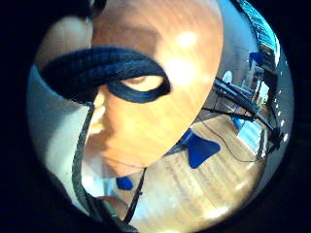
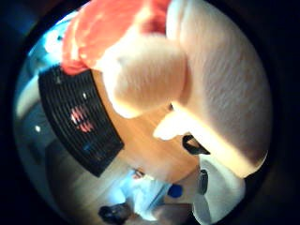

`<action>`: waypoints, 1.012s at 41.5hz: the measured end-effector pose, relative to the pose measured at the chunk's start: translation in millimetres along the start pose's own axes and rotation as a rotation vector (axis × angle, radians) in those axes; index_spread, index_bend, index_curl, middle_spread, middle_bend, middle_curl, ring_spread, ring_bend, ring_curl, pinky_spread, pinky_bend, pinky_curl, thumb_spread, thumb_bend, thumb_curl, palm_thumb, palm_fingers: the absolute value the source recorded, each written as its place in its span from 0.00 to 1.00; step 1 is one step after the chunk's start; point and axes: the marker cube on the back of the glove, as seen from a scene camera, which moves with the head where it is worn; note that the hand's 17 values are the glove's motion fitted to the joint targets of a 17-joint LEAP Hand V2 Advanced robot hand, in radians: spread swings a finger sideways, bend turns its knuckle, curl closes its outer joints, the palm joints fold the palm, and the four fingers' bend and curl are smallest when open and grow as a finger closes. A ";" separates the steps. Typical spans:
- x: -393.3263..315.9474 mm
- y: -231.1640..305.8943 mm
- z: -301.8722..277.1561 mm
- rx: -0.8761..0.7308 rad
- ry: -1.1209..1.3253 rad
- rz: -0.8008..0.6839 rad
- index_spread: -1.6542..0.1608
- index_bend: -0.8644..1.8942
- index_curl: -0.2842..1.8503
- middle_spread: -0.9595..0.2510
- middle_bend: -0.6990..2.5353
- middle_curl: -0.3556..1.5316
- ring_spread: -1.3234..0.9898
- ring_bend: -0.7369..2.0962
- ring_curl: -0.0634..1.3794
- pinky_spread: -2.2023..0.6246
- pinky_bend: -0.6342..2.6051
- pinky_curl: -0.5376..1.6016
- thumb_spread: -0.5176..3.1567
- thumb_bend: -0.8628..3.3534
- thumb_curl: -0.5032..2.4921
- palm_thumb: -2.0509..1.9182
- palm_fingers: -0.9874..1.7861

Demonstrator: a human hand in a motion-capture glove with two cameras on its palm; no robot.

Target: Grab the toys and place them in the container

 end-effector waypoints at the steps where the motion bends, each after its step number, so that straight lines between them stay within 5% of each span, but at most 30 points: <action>1: -0.4 -0.6 -1.4 0.035 -0.007 -0.002 0.76 0.34 0.17 0.85 0.26 0.24 0.60 0.39 0.24 0.80 0.60 0.45 0.50 0.23 0.29 0.63 0.30; 3: -1.3 -1.6 -3.0 0.108 -0.026 -0.004 0.75 0.39 0.18 0.83 0.27 0.25 0.58 0.43 0.26 0.77 0.58 0.44 0.52 0.25 0.30 0.65 0.40; 4: -1.7 -1.7 -3.3 0.141 -0.035 -0.006 0.75 0.36 0.18 0.84 0.26 0.25 0.59 0.41 0.24 0.79 0.59 0.44 0.51 0.24 0.30 0.64 0.33; 9: -4.9 4.4 -5.1 0.260 -0.083 -0.046 0.74 0.42 0.19 0.77 0.30 0.27 0.50 0.53 0.29 0.70 0.56 0.41 0.50 0.27 0.34 0.70 0.59; 15: -14.2 21.5 -7.7 0.286 -0.079 -0.110 0.73 0.46 0.21 0.69 0.34 0.29 0.43 0.59 0.36 0.67 0.55 0.42 0.46 0.27 0.37 0.72 0.70; 42: -95.6 124.3 -123.4 0.433 -0.038 -0.254 0.70 0.54 0.29 0.51 0.42 0.38 0.31 0.67 0.53 0.64 0.60 0.50 0.34 0.29 0.50 0.72 0.60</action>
